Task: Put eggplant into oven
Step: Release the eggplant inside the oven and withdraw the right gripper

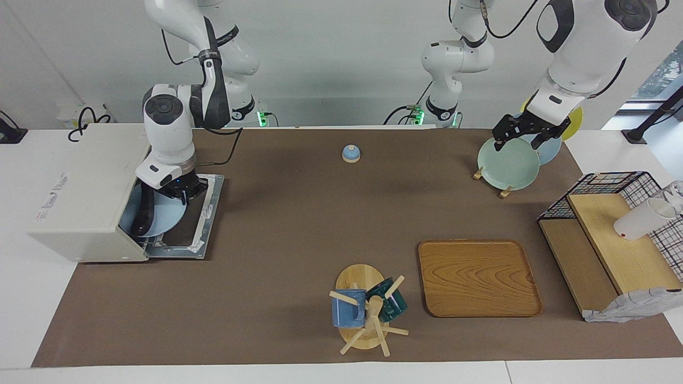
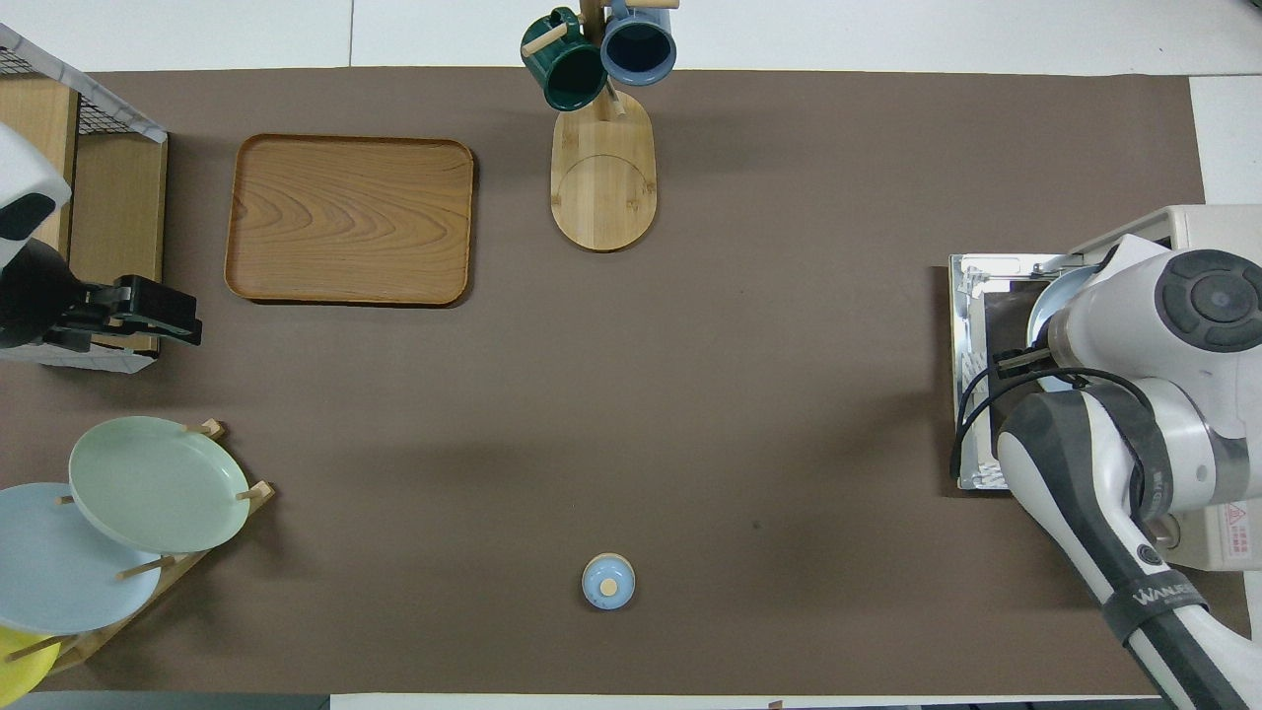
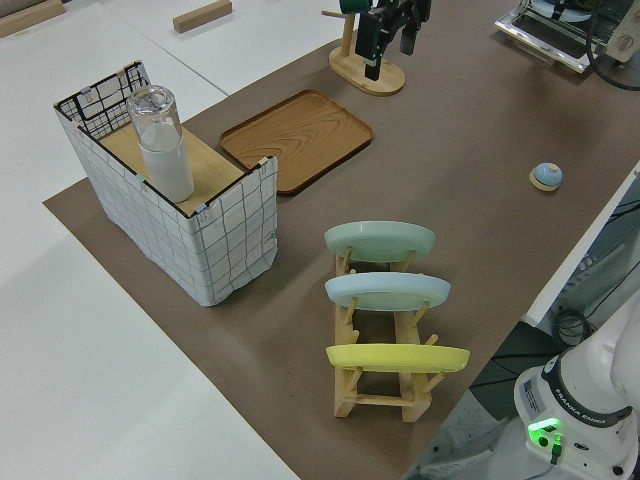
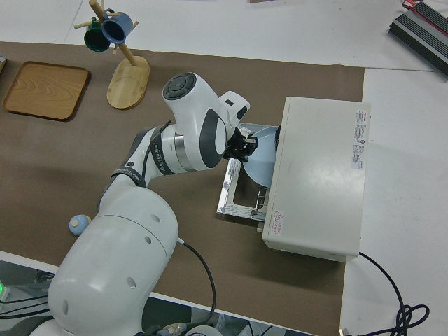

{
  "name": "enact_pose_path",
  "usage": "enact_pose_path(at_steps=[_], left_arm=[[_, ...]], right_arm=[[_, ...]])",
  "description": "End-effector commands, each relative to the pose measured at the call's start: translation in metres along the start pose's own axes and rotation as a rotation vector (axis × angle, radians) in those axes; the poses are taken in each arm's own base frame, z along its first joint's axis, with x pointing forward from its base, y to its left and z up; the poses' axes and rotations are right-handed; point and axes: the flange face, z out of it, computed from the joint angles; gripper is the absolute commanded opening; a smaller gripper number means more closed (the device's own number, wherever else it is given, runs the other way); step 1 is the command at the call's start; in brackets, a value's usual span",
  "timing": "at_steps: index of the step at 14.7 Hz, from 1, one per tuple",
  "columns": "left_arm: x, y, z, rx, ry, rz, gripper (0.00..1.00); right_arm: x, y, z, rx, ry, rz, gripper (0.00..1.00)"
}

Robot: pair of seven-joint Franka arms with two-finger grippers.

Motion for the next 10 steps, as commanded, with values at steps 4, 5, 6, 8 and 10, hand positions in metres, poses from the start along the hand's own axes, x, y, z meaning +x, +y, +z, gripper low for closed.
enact_pose_path(at_steps=[4, 5, 6, 8, 10], left_arm=[[-0.003, -0.003, -0.002, 0.020, 0.004, 0.002, 1.00], [-0.004, -0.003, -0.002, 0.020, 0.002, 0.004, 1.00], [-0.004, -0.003, -0.002, 0.020, 0.002, 0.004, 1.00], [-0.003, -0.003, -0.002, 0.020, 0.004, 0.004, 1.00], [-0.004, -0.004, -0.002, 0.020, 0.002, 0.001, 1.00]], right_arm=[[0.031, -0.027, -0.048, 0.117, -0.006, -0.008, 0.33], [0.036, -0.035, -0.051, 0.115, 0.023, -0.002, 0.16], [0.042, -0.046, -0.045, 0.124, 0.048, 0.014, 0.00], [0.043, -0.063, -0.008, 0.147, 0.050, 0.034, 0.00], [0.039, -0.068, 0.025, 0.163, 0.047, 0.037, 0.00]])
